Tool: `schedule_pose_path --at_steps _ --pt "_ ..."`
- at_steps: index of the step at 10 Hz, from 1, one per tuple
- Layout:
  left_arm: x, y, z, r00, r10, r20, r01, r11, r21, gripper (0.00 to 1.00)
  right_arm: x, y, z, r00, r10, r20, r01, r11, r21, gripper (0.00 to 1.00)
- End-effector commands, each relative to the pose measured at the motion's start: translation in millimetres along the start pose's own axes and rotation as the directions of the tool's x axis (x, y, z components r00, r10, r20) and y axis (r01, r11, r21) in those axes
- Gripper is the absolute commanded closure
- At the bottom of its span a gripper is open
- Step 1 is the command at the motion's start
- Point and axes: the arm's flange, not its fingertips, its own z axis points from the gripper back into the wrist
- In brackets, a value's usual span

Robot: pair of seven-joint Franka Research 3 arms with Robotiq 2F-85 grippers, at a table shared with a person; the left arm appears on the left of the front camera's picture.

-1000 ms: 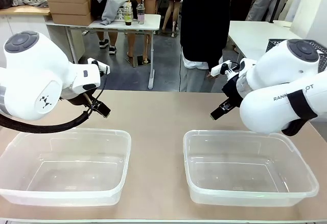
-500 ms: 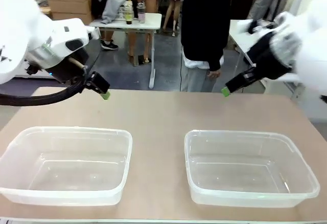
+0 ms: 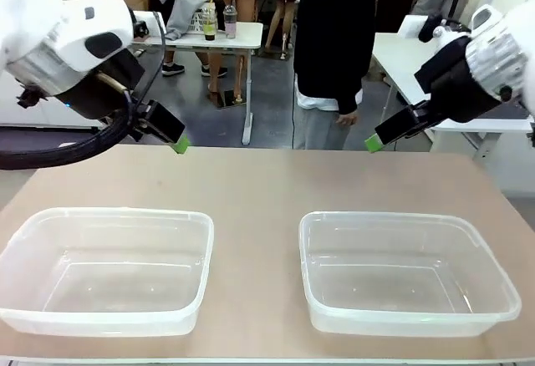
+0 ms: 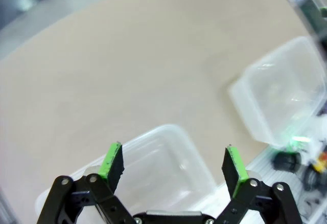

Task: Sort the waste into each basket.
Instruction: Pick up the Organizing box on the left side of the table and lift it.

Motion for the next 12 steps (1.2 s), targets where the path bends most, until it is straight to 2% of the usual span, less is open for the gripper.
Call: schedule_pose_path --at_steps 1,2,3,4,5,6,7,12 --pt "-13 49 39 0.987 0.148 0.067 -0.099 0.877 -0.470 0.00 -21 -34 53 0.968 -0.250 0.019 0.188 0.774 0.605 0.00" --pt "-24 78 50 0.952 0.295 0.085 -0.193 0.789 -0.583 0.00 -33 -52 76 0.839 -0.543 0.023 0.370 0.601 0.708 0.00" --pt "-40 111 51 0.891 0.449 0.071 -0.289 0.680 -0.673 0.00 -51 -78 99 0.694 -0.720 0.013 0.440 0.438 0.784 0.00" --pt "-54 130 51 0.853 0.514 0.087 -0.299 0.619 -0.726 0.00 -66 -104 115 0.577 -0.816 -0.012 0.446 0.303 0.842 0.00" --pt "-67 145 55 0.813 0.572 0.110 -0.312 0.587 -0.747 0.00 -78 -127 125 0.492 -0.870 -0.010 0.425 0.230 0.876 0.00" --pt "-76 156 56 0.771 0.627 0.113 -0.364 0.579 -0.730 0.00 -87 -142 127 0.428 -0.904 0.018 0.428 0.220 0.877 0.00" --pt "-44 143 73 0.893 0.428 0.142 -0.223 0.692 -0.686 0.00 -68 -104 130 0.890 -0.444 0.099 0.270 0.690 0.672 0.00" --pt "-44 143 73 0.893 0.428 0.142 -0.223 0.692 -0.686 0.00 -68 -104 130 0.890 -0.444 0.099 0.270 0.690 0.672 0.00"
